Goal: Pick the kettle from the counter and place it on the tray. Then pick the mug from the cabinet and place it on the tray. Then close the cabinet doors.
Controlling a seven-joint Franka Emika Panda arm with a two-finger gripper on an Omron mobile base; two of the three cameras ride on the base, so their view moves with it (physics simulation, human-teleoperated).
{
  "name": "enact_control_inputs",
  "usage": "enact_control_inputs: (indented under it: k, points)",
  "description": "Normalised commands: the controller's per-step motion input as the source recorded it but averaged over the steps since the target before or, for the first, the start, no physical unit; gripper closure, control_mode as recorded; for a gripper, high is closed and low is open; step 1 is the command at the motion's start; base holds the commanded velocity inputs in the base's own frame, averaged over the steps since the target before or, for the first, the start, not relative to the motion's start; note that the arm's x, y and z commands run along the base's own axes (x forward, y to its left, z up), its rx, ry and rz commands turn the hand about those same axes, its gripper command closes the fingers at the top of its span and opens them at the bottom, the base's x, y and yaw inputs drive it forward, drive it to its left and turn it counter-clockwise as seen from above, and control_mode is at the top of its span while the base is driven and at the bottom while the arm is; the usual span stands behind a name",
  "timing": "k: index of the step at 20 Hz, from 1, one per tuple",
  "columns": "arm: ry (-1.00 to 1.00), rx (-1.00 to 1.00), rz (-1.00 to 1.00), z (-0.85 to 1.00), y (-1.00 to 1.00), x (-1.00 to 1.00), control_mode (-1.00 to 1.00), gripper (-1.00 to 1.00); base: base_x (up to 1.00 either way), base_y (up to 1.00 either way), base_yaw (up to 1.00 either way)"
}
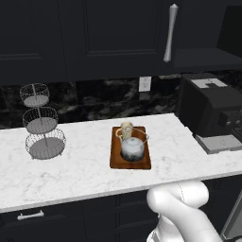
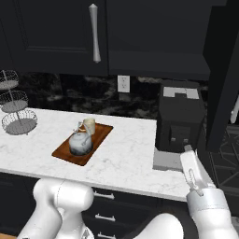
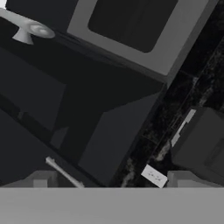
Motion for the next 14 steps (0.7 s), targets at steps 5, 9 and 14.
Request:
enact_control_inputs:
  k: [5,9,14]
  points:
    - [0.0,0.02,0.0,-0.02,-0.34,0.0,-1.0,-1.0,0.0,0.0,0.0]
    - [0.0,0.03,0.0,-0.07,-0.31,0.0,-1.0,-1.0,0.0,0.0,0.0]
    - [0.0,0.03,0.0,-0.02,-0.32,0.0,-1.0,-1.0,0.0,0.0,0.0]
